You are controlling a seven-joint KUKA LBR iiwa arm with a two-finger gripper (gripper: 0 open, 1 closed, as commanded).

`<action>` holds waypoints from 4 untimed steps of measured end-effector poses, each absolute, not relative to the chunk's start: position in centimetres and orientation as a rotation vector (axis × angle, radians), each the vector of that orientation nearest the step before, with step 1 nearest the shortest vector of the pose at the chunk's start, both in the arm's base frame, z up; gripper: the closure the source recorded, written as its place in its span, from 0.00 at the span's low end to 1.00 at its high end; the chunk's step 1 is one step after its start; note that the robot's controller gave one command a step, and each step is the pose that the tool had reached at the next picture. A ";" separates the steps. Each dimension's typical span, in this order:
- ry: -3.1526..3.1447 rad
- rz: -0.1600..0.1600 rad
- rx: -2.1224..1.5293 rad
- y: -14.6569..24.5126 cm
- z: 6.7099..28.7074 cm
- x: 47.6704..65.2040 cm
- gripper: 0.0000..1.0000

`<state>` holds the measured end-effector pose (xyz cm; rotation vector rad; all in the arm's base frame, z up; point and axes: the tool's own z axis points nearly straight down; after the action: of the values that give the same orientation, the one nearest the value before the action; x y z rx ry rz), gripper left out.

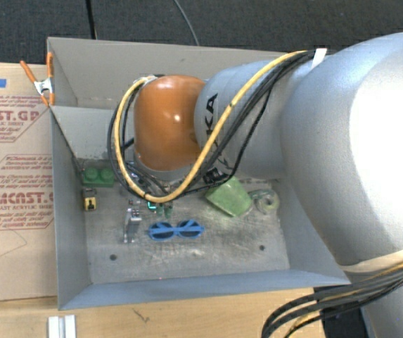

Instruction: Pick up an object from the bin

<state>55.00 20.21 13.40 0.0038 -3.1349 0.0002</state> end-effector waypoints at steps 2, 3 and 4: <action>-3.104 -0.005 0.606 9.7 7.4 50.3 0.00; -3.094 -0.003 0.602 9.6 7.5 50.2 1.00; -3.040 0.003 0.828 6.5 19.9 51.9 1.00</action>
Offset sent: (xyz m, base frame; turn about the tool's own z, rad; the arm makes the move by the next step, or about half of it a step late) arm 0.0225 -0.0708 -0.0281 -0.0261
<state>51.92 6.50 19.94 0.8276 -3.0401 0.0028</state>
